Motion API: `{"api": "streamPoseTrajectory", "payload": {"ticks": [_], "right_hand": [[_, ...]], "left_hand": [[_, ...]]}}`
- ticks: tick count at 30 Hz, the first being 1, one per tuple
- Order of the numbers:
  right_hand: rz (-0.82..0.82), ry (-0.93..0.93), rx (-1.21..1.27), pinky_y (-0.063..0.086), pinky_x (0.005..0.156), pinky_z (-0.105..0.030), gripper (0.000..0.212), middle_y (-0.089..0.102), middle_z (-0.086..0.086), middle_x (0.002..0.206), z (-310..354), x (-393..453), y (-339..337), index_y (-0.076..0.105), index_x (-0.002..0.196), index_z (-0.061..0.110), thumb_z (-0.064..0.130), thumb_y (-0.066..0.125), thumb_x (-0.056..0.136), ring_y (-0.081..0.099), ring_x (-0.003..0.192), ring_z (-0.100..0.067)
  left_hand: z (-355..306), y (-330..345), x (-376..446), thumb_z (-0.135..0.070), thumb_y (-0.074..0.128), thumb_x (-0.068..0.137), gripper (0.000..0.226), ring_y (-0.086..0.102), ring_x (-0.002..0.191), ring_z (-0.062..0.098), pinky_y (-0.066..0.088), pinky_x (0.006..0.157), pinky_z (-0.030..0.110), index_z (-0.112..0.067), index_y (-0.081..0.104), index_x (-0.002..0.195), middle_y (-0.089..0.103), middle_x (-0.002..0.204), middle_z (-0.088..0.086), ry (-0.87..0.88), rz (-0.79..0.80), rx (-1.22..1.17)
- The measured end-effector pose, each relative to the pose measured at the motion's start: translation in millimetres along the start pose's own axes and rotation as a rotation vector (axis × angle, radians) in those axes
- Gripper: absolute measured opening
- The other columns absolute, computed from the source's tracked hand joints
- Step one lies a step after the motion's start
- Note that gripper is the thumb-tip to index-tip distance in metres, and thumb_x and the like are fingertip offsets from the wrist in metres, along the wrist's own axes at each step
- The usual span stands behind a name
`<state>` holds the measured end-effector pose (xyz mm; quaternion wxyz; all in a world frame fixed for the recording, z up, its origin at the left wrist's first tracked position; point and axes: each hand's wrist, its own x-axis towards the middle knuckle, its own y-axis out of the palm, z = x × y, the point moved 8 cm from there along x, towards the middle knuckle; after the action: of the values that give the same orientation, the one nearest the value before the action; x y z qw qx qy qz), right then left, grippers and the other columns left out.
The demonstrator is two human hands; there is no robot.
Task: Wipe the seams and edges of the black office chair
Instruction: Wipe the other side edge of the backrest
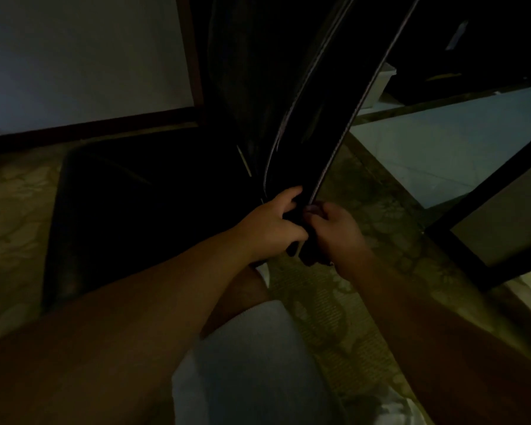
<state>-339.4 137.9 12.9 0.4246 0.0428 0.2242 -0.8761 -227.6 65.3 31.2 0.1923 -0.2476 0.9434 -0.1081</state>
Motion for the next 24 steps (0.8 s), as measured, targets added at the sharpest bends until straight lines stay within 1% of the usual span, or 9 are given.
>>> {"api": "streamPoseTrajectory", "payload": {"ticks": [3,5,6,8,11,14,18,21,24], "right_hand": [[0.019,-0.022,-0.028,0.041,0.050,-0.024,0.009,0.069,-0.010,0.092,1,0,2,0.062,0.099,0.026,0.022,0.055,0.095,0.061,0.063,-0.017],[0.065,-0.039,-0.076,0.039,0.041,-0.019,0.011,0.068,-0.012,0.091,5,-1,0,0.064,0.101,0.020,0.018,0.055,0.096,0.060,0.055,-0.012],[0.088,-0.043,-0.107,0.038,0.039,-0.017,0.013,0.068,-0.013,0.089,10,-2,-3,0.065,0.105,0.014,0.015,0.055,0.097,0.059,0.051,-0.009],[0.124,-0.039,-0.209,0.036,0.037,-0.015,0.015,0.067,-0.010,0.083,22,0,-12,0.066,0.106,0.011,0.011,0.055,0.096,0.054,0.042,-0.003],[0.172,0.033,-0.299,0.032,0.036,-0.017,0.011,0.062,-0.007,0.065,30,5,-19,0.067,0.097,0.010,0.010,0.057,0.093,0.047,0.034,-0.014],[0.188,0.058,-0.341,0.032,0.040,-0.024,0.015,0.059,-0.017,0.063,34,6,-20,0.066,0.093,-0.001,0.010,0.056,0.091,0.050,0.040,-0.023],[0.095,0.067,-0.141,0.034,0.035,-0.022,0.016,0.061,-0.020,0.065,21,-3,-12,0.066,0.091,0.000,0.010,0.054,0.093,0.054,0.038,-0.026],[0.027,0.067,0.101,0.048,0.049,-0.029,0.015,0.069,-0.016,0.080,1,-10,0,0.068,0.100,0.011,0.013,0.054,0.096,0.063,0.056,-0.025],[-0.051,0.099,0.333,0.049,0.051,-0.028,0.014,0.071,-0.013,0.090,-13,-18,4,0.067,0.101,0.014,0.011,0.053,0.097,0.066,0.065,-0.022]], "left_hand": [[-9,-4,2,-0.008,0.069,0.088,0.088,0.041,0.141,0.017,0.041,0.108,0.031,-0.033,0.024,0.159,0.035,0.161,-0.001,-0.010,-0.020,-0.006],[-13,-6,2,-0.008,0.068,0.088,0.086,0.042,0.141,0.019,0.040,0.113,0.036,-0.029,0.026,0.160,0.035,0.161,-0.001,-0.014,-0.017,0.009],[-14,-6,2,-0.008,0.067,0.088,0.086,0.040,0.142,0.019,0.039,0.112,0.033,-0.029,0.026,0.160,0.035,0.162,-0.002,-0.011,-0.005,0.030],[-13,-7,0,-0.005,0.066,0.089,0.086,0.038,0.143,0.017,0.040,0.098,0.019,-0.031,0.024,0.160,0.035,0.162,-0.003,-0.003,0.017,0.068],[-7,-9,-3,0.000,0.064,0.090,0.089,0.039,0.141,0.015,0.038,0.071,0.003,-0.035,0.020,0.160,0.033,0.162,-0.002,0.007,0.028,0.088],[-7,-5,-7,-0.002,0.066,0.090,0.093,0.037,0.143,0.015,0.038,0.082,0.009,-0.036,0.017,0.160,0.031,0.163,-0.002,0.016,0.027,0.100],[-9,-5,-10,-0.003,0.066,0.089,0.094,0.047,0.125,0.007,0.040,0.078,0.010,-0.039,0.016,0.160,0.031,0.163,-0.004,0.013,0.021,0.100],[-7,-4,-15,-0.002,0.066,0.088,0.096,0.051,0.117,0.007,0.047,0.080,0.015,-0.041,0.016,0.160,0.033,0.162,-0.004,0.014,0.012,0.101],[-1,-3,-21,-0.002,0.065,0.088,0.093,0.063,0.103,0.009,0.052,0.074,0.019,-0.045,0.019,0.158,0.036,0.160,-0.007,0.035,-0.027,0.101]]}}
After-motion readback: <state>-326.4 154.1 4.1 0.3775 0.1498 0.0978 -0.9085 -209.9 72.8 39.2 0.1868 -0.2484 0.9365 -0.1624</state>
